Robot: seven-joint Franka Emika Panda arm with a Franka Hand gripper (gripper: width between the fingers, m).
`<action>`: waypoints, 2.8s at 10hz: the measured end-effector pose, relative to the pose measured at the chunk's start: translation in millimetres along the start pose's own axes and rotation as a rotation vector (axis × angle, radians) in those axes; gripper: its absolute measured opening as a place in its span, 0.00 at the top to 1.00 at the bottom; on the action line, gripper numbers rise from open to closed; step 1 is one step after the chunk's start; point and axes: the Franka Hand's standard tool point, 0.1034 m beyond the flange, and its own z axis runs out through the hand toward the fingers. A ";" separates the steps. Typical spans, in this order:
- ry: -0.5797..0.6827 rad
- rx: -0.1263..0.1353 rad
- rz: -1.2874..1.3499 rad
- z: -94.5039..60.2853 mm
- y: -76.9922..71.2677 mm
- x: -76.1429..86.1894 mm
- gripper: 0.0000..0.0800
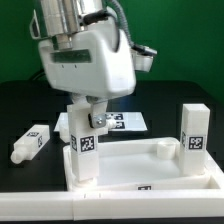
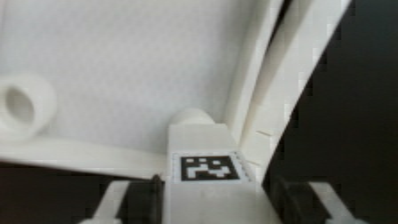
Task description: Assemble desk
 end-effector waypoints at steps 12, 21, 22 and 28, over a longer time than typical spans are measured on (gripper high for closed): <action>0.009 -0.026 -0.843 1.5 1.5 0.6 0.19; 0.019 -0.043 -0.629 -0.8 2.6 7.1 0.63; 0.023 -0.042 -0.466 -0.9 2.6 7.0 0.63; -0.003 0.000 0.241 4.4 -3.4 -3.7 0.55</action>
Offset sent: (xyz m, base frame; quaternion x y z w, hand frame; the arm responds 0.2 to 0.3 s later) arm 0.0000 0.0000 0.0000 0.0000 0.0000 -0.0650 0.9979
